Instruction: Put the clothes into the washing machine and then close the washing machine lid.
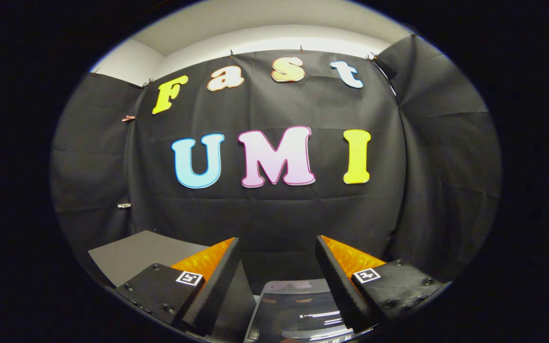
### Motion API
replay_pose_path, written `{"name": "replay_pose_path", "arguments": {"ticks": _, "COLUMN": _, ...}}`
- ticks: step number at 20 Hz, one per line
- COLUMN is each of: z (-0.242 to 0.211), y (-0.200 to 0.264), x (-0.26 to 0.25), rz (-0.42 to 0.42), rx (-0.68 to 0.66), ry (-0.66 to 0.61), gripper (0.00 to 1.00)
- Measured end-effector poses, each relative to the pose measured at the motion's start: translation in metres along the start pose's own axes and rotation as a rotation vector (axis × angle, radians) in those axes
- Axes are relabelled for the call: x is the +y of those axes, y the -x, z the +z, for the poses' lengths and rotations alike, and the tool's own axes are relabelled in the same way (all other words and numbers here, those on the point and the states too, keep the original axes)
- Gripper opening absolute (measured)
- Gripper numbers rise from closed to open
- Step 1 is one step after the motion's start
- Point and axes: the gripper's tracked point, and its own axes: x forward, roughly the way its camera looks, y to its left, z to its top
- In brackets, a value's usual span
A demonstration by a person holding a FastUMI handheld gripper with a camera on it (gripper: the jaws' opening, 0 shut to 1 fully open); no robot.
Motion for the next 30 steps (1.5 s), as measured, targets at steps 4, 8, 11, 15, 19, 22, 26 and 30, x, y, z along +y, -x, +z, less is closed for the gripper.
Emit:
{"name": "replay_pose_path", "arguments": {"ticks": 4, "z": 0.012, "y": 0.023, "x": 0.04, "rz": 0.015, "rx": -0.051, "ry": 0.017, "gripper": 0.99}}
{"name": "replay_pose_path", "arguments": {"ticks": 8, "z": 0.015, "y": 0.05, "x": 0.056, "rz": -0.01, "rx": -0.081, "ry": 0.025, "gripper": 0.98}}
{"name": "replay_pose_path", "arguments": {"ticks": 11, "z": 0.014, "y": 0.065, "x": 0.061, "rz": -0.027, "rx": -0.089, "ry": 0.024, "gripper": 0.98}}
{"name": "replay_pose_path", "arguments": {"ticks": 15, "z": 0.01, "y": 0.075, "x": 0.053, "rz": -0.063, "rx": -0.086, "ry": 0.028, "gripper": 0.98}}
{"name": "replay_pose_path", "arguments": {"ticks": 19, "z": 0.009, "y": 0.073, "x": 0.054, "rz": -0.063, "rx": -0.074, "ry": 0.031, "gripper": 0.98}}
{"name": "replay_pose_path", "arguments": {"ticks": 22, "z": 0.016, "y": 0.069, "x": 0.055, "rz": -0.059, "rx": -0.093, "ry": 0.032, "gripper": 0.98}}
{"name": "replay_pose_path", "arguments": {"ticks": 26, "z": 0.011, "y": 0.065, "x": 0.055, "rz": -0.058, "rx": -0.069, "ry": 0.037, "gripper": 0.98}}
{"name": "replay_pose_path", "arguments": {"ticks": 30, "z": 0.011, "y": 0.063, "x": 0.054, "rz": -0.061, "rx": -0.076, "ry": 0.041, "gripper": 0.98}}
